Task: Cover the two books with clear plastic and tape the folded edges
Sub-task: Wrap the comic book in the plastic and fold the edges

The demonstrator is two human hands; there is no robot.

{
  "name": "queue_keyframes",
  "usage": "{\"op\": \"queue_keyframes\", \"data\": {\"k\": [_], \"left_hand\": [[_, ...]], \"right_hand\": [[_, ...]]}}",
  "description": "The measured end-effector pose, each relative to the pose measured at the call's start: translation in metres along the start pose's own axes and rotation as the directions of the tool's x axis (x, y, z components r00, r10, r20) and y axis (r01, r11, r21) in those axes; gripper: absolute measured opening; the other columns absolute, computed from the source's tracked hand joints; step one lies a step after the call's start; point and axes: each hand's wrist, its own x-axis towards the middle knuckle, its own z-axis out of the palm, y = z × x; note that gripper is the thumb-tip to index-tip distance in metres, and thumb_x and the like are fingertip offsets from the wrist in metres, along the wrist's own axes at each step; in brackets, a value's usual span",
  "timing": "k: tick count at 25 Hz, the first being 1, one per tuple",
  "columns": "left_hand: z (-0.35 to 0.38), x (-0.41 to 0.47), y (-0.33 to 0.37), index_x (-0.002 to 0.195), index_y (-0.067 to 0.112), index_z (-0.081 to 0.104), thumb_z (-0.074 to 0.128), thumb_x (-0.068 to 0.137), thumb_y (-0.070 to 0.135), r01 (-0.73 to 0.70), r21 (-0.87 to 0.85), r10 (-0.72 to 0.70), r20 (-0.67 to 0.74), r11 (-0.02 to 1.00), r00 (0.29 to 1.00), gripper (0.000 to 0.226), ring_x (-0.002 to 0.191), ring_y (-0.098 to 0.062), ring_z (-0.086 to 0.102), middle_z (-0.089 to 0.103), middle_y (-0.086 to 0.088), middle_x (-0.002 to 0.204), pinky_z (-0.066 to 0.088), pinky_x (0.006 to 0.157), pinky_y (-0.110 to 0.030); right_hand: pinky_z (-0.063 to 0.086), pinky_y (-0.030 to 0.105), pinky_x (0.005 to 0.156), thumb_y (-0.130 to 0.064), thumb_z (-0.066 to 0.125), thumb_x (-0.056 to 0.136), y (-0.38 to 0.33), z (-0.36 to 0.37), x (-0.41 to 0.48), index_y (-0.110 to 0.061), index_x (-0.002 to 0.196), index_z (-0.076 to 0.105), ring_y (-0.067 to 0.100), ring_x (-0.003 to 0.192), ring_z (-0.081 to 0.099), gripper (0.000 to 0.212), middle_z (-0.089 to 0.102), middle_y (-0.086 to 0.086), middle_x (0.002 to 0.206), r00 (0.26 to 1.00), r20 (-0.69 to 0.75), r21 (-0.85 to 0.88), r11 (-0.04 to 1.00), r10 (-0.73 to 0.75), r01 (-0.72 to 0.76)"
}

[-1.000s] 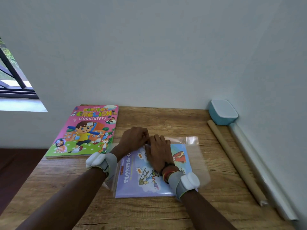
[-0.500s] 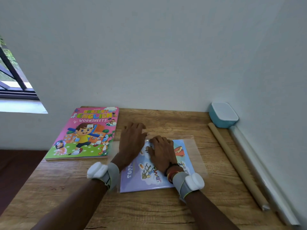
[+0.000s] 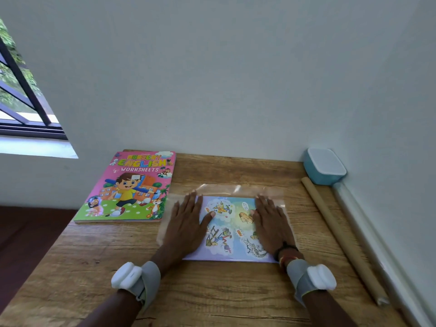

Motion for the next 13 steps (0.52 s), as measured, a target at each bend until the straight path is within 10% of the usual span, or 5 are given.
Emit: {"op": "queue_keyframes", "data": {"k": [9, 13], "left_hand": [[-0.015, -0.003, -0.007, 0.154, 0.009, 0.021, -0.004, 0.081, 0.073, 0.157, 0.026, -0.156, -0.03, 0.987, 0.987, 0.101, 0.15, -0.024, 0.015, 0.017, -0.01, 0.162, 0.009, 0.123, -0.04], [-0.021, -0.007, 0.024, 0.134, 0.001, 0.055, 0.027, 0.098, 0.047, -0.1, 0.115, 0.126, -0.253, 0.988, 0.959, 0.065, 0.135, -0.028, 0.047, 0.052, -0.018, 0.142, 0.032, 0.115, -0.045]], "right_hand": [[0.01, 0.052, 0.117, -0.036, 0.015, 0.098, -0.007, -0.003, -0.003, -0.013, 0.148, 0.031, 0.029, 0.145, 0.021, 0.058, 0.028, 0.009, 0.156, 0.955, -0.086, -0.162, 0.942, 0.283, -0.293], [0.035, 0.056, 0.1, -0.039, 0.035, 0.09, -0.05, -0.002, -0.014, -0.002, 0.121, 0.061, 0.039, 0.124, 0.051, 0.054, 0.058, 0.022, 0.129, 0.929, -0.292, -0.05, 0.966, 0.228, -0.253]]}}
